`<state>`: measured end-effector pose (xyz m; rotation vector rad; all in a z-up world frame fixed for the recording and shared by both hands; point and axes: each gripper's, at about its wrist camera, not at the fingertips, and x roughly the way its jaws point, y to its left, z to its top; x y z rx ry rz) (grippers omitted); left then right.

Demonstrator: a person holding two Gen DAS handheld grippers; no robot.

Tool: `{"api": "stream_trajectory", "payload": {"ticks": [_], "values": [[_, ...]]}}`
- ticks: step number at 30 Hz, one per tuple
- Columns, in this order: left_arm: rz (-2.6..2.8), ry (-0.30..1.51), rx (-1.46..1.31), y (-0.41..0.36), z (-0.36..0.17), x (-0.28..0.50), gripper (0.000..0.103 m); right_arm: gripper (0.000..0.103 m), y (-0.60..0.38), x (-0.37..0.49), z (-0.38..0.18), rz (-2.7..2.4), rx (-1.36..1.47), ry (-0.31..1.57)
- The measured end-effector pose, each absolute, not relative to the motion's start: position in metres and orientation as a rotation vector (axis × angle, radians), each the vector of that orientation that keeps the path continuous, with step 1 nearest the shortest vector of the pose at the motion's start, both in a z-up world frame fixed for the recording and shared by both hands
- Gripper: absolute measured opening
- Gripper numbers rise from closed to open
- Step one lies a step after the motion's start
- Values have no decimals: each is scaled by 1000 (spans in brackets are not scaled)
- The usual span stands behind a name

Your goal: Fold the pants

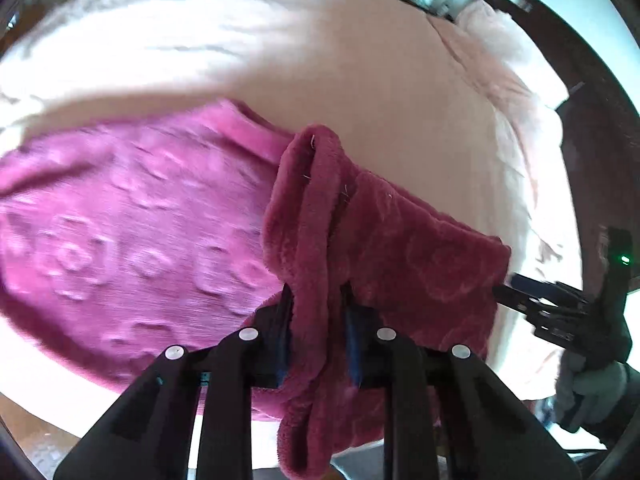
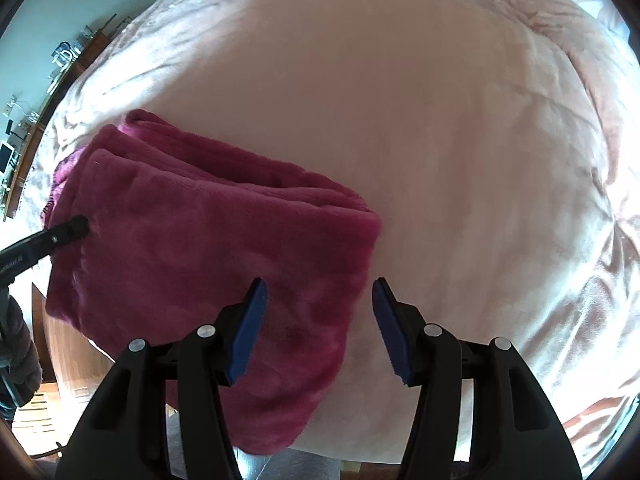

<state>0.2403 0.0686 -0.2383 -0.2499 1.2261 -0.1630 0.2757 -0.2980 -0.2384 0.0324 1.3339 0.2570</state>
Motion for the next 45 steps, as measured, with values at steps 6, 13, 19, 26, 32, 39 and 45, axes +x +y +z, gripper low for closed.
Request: {"api": "stream_trajectory", "payload": {"ticks": [6,13,19,26,32,39,45], "values": [[-42,1300,-287,103,-273,242,30,56,-273,276,-220,315,17,1275],[-12,1282,-309,104,-267,244,48,56,-222,294,-235,440,-45,1269],[0,1269,-302,117,-247,219,48,54,-225,325,-293,330,-128,1335],[32,1371,-259,113,-283,211,48,55,-218,318,-284,325,-133,1338],[75,1399,-293,121,-300,217,59,56,-209,297,-239,393,-83,1270],[90,1312,-371,168,-260,199,58,56,-186,261,-264,461,-179,1356],[181,1282,-418,246,-245,183,58,60,-172,258,-287,368,-201,1423]]}}
